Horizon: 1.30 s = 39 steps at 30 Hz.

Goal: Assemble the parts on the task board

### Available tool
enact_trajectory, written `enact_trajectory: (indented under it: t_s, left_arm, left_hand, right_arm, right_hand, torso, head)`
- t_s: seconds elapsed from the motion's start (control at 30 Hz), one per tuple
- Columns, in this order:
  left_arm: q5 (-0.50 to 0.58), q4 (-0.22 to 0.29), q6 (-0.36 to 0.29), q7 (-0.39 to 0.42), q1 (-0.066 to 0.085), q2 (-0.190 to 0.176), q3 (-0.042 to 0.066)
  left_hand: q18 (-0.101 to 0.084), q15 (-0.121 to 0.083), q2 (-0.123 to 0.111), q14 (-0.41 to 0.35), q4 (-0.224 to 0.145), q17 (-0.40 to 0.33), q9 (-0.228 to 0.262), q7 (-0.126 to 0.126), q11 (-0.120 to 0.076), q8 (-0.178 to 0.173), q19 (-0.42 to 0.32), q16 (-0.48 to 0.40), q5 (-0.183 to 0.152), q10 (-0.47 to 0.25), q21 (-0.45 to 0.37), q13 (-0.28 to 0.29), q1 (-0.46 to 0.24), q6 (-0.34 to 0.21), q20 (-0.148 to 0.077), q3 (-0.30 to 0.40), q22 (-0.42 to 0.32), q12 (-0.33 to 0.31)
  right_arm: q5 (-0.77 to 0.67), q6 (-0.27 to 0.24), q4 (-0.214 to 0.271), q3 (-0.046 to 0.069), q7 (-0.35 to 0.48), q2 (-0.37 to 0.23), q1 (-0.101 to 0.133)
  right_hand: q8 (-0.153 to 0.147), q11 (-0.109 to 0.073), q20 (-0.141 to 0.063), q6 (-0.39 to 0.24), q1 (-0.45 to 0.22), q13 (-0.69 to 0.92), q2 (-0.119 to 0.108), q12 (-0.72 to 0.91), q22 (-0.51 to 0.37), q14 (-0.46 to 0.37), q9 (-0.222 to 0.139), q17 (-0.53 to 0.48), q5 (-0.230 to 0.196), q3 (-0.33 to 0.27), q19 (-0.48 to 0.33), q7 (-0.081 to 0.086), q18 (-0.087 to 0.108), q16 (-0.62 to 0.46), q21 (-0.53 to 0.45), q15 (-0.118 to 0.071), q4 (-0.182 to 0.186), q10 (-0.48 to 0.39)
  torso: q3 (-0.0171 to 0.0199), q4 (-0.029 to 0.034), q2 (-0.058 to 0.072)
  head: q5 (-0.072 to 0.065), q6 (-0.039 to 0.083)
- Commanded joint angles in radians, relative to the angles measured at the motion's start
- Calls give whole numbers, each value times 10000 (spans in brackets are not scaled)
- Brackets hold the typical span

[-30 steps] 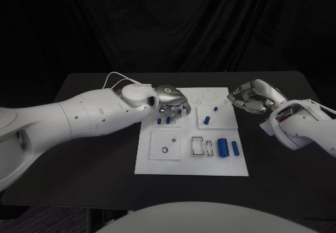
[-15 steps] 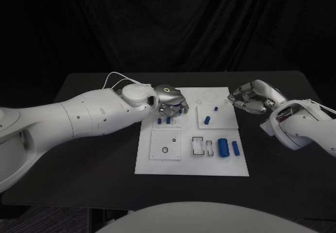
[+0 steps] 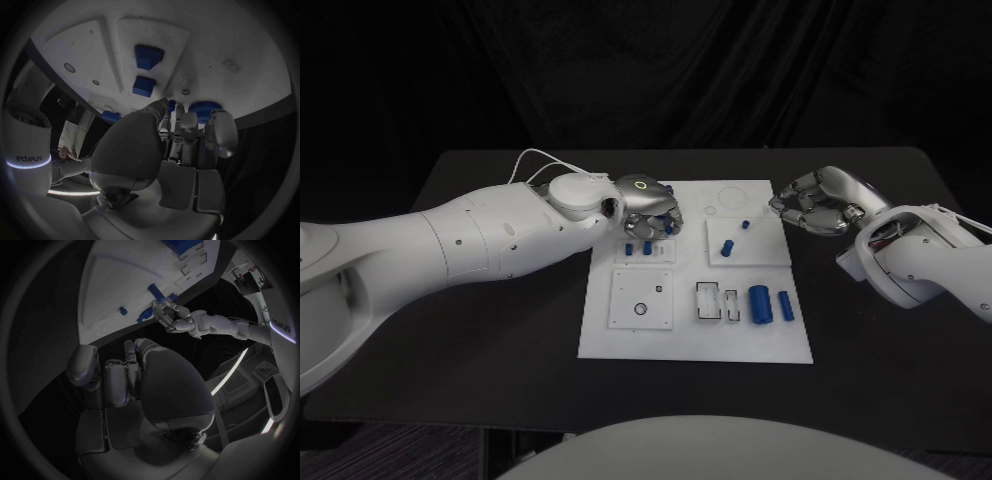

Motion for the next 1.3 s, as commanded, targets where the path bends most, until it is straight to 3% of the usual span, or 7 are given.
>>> enact_trajectory:
  t_s: [0.03, 0.17, 0.43, 0.7, 0.83, 1.0, 1.3]
  left_arm:
    - [-5, -42, -438, 370, -70, 43, 1]
    - [-5, -94, -865, 466, -162, 62, 1]
    - [-5, -122, -1686, 405, -302, -7, 1]
    - [-4, 399, -2126, 222, -325, -562, 1]
    - [-4, 849, -2122, 107, -270, -933, 2]
    - [-4, 1536, -1600, -140, -13, -1480, 4]
    - [-4, 2031, -1015, -360, 125, -2051, -2]
  left_hand:
    - [-202, -234, 175, 55, -113, -5, 99, 184, -265, 187, 101, 57, 20, 531, 150, 53, 46, 416, -5, 53, 1777, 166]
    - [-256, -372, 284, 181, -292, -55, 200, 303, -408, 343, 268, 83, 89, 1114, 414, -27, 181, 813, -18, 141, 1848, 179]
    - [-303, -251, 201, 239, -648, -738, 80, 469, -263, 122, 436, -244, 441, 2204, 696, -775, 437, 1163, -90, 562, 1912, -568]
    - [-307, -208, 82, 275, -667, -903, 14, 545, -199, 55, 455, -314, 382, 2349, 732, -1022, 365, 1321, -108, 591, 1916, -864]
    - [-308, -196, 45, 293, -654, -939, -22, 550, -183, -15, 463, -335, 355, 2342, 743, -1117, 320, 1284, -111, 579, 1917, -996]
    - [-329, -184, 2, 439, -649, -839, -106, 539, -163, -194, 547, -254, 327, 2309, 856, -1278, 273, 1096, -116, 573, 1948, -1242]
    - [-296, -189, -12, 345, -583, -1018, -131, 524, -184, -248, 442, -359, 135, 2292, 697, -1399, 163, 1116, -110, 513, 1900, -1459]
  right_arm:
    - [-8, 167, -14, 6, -245, 11, 13]
    - [-7, 194, -18, 6, -279, 17, 13]
    - [97, 247, -6, 6, -330, -3, 13]
    - [151, 284, -5, 6, -329, -36, 12]
    - [159, 328, -28, 5, -336, -37, 11]
    - [167, 392, -85, 4, -335, -3, 5]
    - [177, 499, -158, 3, -348, 37, -9]
  right_hand:
    - [-37, 40, -8, -48, -22, -3, -53, -51, 1313, 249, 12, -4, 51, 43, 19, -9, -102, -54, -26, -43, 4, -29]
    - [-35, 39, -6, -44, 0, -6, -47, -55, 1311, 247, 18, -6, 54, 60, 15, -11, -101, -57, -35, -42, -11, -32]
    - [-32, 39, -5, -40, 19, -27, -46, -69, 1304, 240, 24, -26, 54, 72, 6, -12, -96, -73, -62, -42, -24, -46]
    - [-32, 39, -5, -42, 24, -34, -48, -73, 1297, 236, 25, -35, 53, 74, -2, -12, -91, -81, -89, -42, -29, -50]
    - [-36, 40, -5, -48, 31, -47, -52, -83, 1293, 233, 27, -43, 51, 78, -8, -9, -87, -88, -109, -41, -33, -60]
    - [-45, 47, -3, -67, 38, -95, -56, -115, 1269, 215, 28, -89, 48, 86, -38, 0, -70, -127, -204, -38, -36, -93]
    - [-54, 55, 1, -83, 41, -115, -52, -133, 1255, 199, 31, -122, 45, 98, -59, 9, -61, -157, -262, -31, -33, -114]
  torso:
    - [-1, 11, 3]
    - [3, 9, 2]
    - [10, 0, -3]
    - [15, -21, -14]
    - [15, -19, -9]
    - [13, 8, -16]
    - [43, 109, -73]
  head:
    - [-7, -1]
    - [-28, -1]
    - [-42, -1]
    - [-83, -1]
    - [-39, -1]
    - [38, -1]
    - [-40, -1]
